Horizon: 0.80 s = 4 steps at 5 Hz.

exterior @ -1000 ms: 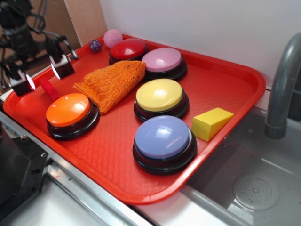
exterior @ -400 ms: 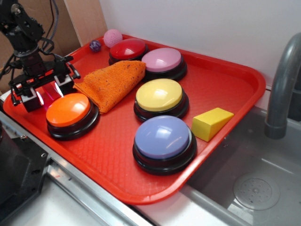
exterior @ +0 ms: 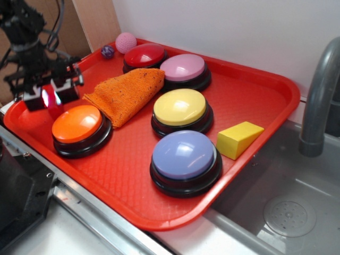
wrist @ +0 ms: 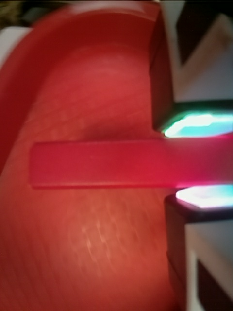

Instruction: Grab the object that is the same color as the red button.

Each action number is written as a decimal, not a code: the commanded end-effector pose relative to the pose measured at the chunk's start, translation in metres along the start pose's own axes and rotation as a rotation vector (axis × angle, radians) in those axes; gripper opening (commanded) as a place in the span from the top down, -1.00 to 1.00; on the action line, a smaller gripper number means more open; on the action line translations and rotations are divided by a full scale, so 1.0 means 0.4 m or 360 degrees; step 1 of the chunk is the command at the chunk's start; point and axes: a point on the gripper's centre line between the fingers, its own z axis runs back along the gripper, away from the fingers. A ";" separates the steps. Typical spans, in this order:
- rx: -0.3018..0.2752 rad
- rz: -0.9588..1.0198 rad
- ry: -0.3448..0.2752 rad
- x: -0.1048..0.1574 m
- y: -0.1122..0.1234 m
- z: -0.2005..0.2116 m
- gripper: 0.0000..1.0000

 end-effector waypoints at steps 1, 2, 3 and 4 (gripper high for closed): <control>-0.0068 -0.0431 -0.0052 -0.013 -0.053 0.113 1.00; -0.0083 -0.0826 0.0047 -0.052 -0.117 0.191 1.00; -0.0132 -0.1220 0.0083 -0.103 -0.170 0.240 1.00; -0.0109 -0.1623 0.0072 -0.155 -0.210 0.253 1.00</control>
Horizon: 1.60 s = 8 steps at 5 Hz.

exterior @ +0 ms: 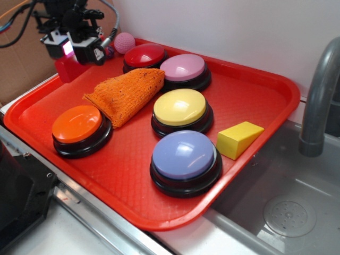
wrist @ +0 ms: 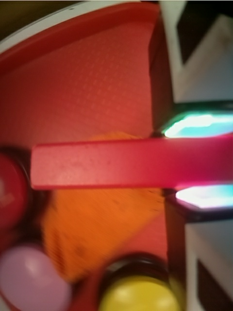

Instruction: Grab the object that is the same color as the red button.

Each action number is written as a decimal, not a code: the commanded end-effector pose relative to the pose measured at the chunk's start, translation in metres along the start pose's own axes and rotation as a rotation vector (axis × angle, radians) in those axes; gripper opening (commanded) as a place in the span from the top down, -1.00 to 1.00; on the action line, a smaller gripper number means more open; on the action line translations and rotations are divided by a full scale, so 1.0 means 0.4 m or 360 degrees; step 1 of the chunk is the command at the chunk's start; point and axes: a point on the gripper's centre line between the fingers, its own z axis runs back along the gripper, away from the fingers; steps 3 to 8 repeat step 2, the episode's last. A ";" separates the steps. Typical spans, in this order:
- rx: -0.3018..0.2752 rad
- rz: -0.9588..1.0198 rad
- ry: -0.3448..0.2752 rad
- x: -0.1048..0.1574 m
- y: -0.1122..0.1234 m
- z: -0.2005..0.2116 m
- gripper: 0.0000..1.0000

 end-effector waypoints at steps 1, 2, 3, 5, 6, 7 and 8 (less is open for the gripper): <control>0.0044 -0.0601 -0.0033 -0.019 -0.062 0.034 1.00; 0.0042 -0.0605 -0.0052 -0.016 -0.060 0.043 0.94; 0.0042 -0.0605 -0.0052 -0.016 -0.060 0.043 0.94; 0.0042 -0.0605 -0.0052 -0.016 -0.060 0.043 0.94; 0.0042 -0.0605 -0.0052 -0.016 -0.060 0.043 0.94; 0.0042 -0.0605 -0.0052 -0.016 -0.060 0.043 0.94; 0.0042 -0.0605 -0.0052 -0.016 -0.060 0.043 0.94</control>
